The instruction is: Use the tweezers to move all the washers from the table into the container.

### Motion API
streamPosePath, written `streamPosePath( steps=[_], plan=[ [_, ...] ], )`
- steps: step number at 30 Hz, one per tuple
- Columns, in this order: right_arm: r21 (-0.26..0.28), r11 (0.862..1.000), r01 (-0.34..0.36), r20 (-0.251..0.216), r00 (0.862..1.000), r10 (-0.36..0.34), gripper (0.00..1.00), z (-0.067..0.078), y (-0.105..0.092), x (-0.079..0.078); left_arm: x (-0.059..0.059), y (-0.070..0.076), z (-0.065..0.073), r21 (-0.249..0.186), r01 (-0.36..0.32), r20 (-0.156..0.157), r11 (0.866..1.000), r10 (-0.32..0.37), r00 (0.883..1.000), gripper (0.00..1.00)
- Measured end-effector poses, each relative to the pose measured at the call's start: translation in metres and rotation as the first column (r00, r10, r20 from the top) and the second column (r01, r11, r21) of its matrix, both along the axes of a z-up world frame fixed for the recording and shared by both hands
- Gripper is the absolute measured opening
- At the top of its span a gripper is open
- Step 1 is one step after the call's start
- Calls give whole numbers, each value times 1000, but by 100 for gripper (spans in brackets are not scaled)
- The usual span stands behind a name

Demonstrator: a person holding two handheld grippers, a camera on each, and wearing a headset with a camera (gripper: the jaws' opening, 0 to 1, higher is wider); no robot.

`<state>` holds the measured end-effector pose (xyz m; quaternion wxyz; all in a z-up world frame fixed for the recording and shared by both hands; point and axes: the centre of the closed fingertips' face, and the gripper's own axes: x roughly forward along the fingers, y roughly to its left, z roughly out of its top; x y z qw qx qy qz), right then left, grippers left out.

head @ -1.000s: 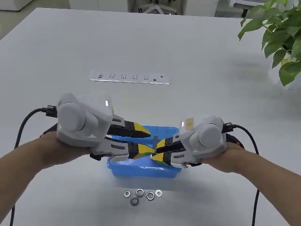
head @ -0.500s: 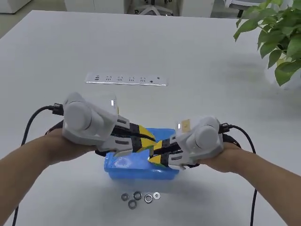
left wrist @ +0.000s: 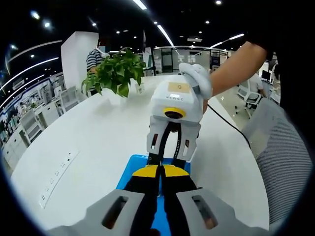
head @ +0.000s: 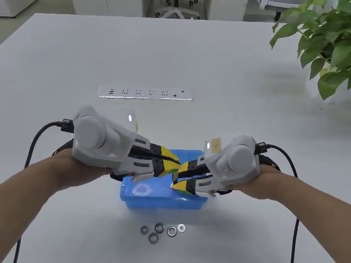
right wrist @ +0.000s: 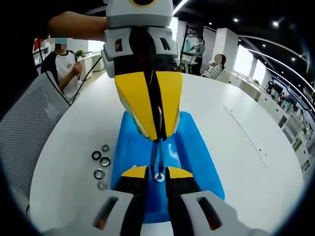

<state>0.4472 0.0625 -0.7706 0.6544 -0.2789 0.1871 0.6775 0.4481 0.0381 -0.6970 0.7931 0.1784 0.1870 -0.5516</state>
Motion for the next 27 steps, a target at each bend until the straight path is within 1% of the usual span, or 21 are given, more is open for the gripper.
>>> streamPosePath(
  steps=[4,7,10,12,16,20,22,27],
  plan=[
    [-1,1000,3,-5,1000,-3,18,2,-1,-1,1,1,0,6,-1,1,1000,1,1000,4],
    [0,1000,3,-2,1000,-3,20,5,-3,-2,-2,-2,1,12,5,0,1000,-5,1000,4],
    [7,1000,17,-1,1000,-17,22,11,-6,-1,-4,-3,2,15,5,1,1000,-5,1000,4],
    [12,1000,25,4,1000,-25,23,15,-7,0,-5,-4,5,9,3,0,1000,-3,1000,4],
    [17,999,28,4,1000,-28,26,22,-10,-3,-6,-5,7,12,2,0,1000,-2,1000,4],
    [19,999,32,16,999,-32,29,28,-15,-7,-9,-6,14,13,-4,-6,1000,4,1000,4],
    [15,999,36,20,999,-36,30,29,-18,-8,-9,-6,17,13,-5,-3,1000,5,1000,4],
    [19,997,69,10,998,-69,36,37,-25,-12,-10,-6,25,15,-16,2,1000,16,1000,4]
  ],
)
